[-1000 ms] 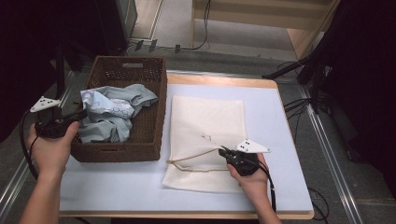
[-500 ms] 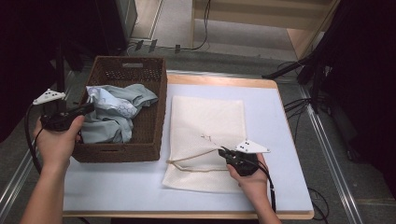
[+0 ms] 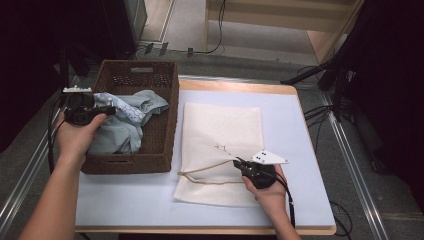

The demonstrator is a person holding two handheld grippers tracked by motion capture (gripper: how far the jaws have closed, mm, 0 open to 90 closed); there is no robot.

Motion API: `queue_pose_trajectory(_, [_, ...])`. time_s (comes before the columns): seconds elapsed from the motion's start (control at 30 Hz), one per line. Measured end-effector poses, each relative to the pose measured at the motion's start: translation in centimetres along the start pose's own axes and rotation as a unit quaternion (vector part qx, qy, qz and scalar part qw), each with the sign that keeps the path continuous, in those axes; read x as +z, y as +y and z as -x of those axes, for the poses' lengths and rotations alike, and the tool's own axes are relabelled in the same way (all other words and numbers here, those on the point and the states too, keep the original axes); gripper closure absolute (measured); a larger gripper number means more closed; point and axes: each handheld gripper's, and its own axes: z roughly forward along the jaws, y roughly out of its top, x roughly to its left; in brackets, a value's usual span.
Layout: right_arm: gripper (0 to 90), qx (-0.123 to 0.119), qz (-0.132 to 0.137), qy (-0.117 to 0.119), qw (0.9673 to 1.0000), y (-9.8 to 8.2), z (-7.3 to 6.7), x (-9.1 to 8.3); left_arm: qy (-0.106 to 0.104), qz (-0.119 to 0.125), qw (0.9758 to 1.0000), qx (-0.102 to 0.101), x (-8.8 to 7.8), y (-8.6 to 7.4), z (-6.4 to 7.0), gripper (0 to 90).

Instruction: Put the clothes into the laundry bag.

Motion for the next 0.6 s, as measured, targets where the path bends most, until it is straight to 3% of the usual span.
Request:
queue_pose_trajectory(0.13, [86.7, 0.000, 0.000, 0.000, 1.0000, 0.0, 0.0, 0.0, 0.004, -0.009, 1.0000, 0.002, 0.7, 0.2, -0.1, 61.4])
queue_pose_trajectory(0.2, [86.7, 0.000, 0.000, 0.001, 1.0000, 0.0, -0.1, 0.0, 0.003, -0.020, 0.9998, 0.003, 1.2, 0.3, 0.0, 50.2])
queue_pose_trajectory(0.33, [86.7, -0.001, 0.000, 0.001, 1.0000, 0.0, -0.1, 0.0, 0.013, -0.051, 0.9984, 0.019, 2.4, 0.2, 0.3, 38.3])
queue_pose_trajectory(0.43, [86.7, -0.002, -0.001, 0.001, 1.0000, 0.0, -0.1, 0.0, 0.012, -0.056, 0.9980, 0.027, 3.1, 0.2, 0.1, 35.7])
queue_pose_trajectory(0.53, [86.7, -0.002, -0.001, 0.001, 1.0000, 0.0, -0.1, 0.0, 0.004, -0.068, 0.9975, 0.022, 3.7, 0.1, 0.0, 31.8])
queue_pose_trajectory(0.6, [86.7, -0.002, -0.001, 0.001, 1.0000, 0.0, -0.1, 0.0, 0.015, -0.083, 0.9959, 0.031, 4.5, 0.0, 0.0, 32.7])
